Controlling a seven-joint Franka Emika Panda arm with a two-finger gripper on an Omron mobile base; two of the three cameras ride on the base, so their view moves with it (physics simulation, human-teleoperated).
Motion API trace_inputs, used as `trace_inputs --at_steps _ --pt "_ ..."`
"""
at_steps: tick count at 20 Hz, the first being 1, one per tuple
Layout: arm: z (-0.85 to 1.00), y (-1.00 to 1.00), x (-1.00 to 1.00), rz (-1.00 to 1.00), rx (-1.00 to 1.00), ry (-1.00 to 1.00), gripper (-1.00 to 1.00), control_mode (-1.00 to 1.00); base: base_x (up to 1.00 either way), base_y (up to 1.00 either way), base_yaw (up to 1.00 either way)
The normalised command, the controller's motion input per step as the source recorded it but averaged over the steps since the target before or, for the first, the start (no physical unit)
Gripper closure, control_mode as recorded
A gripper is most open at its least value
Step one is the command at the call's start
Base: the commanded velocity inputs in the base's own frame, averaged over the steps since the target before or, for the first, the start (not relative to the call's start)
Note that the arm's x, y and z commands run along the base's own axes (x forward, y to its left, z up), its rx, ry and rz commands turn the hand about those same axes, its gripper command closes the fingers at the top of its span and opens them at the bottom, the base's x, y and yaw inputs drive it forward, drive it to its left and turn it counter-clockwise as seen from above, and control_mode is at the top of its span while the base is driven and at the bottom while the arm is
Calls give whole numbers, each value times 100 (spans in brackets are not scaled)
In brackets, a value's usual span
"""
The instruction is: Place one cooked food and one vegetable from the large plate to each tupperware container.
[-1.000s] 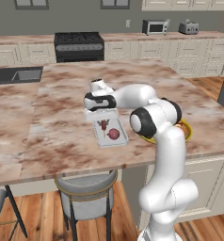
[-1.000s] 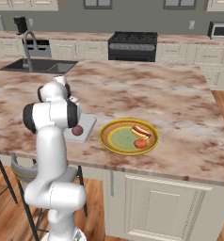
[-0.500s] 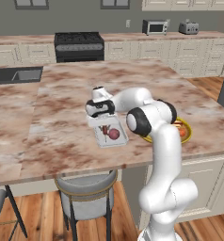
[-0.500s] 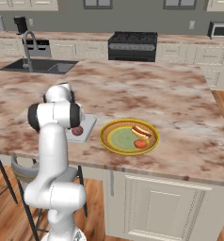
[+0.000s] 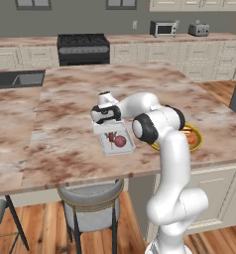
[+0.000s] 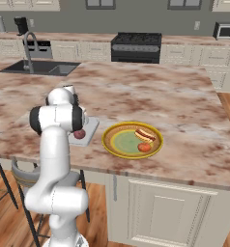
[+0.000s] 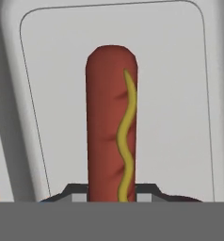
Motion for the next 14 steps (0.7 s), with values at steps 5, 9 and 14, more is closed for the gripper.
trace_inputs --at_steps 5,9,14 --pt "0 0 8 0 0 0 -100 -100 0 0 0" --pt "1 0 1 0 0 0 -100 -100 0 0 0" --pt "32 0 0 0 0 1 -100 -100 0 0 0"
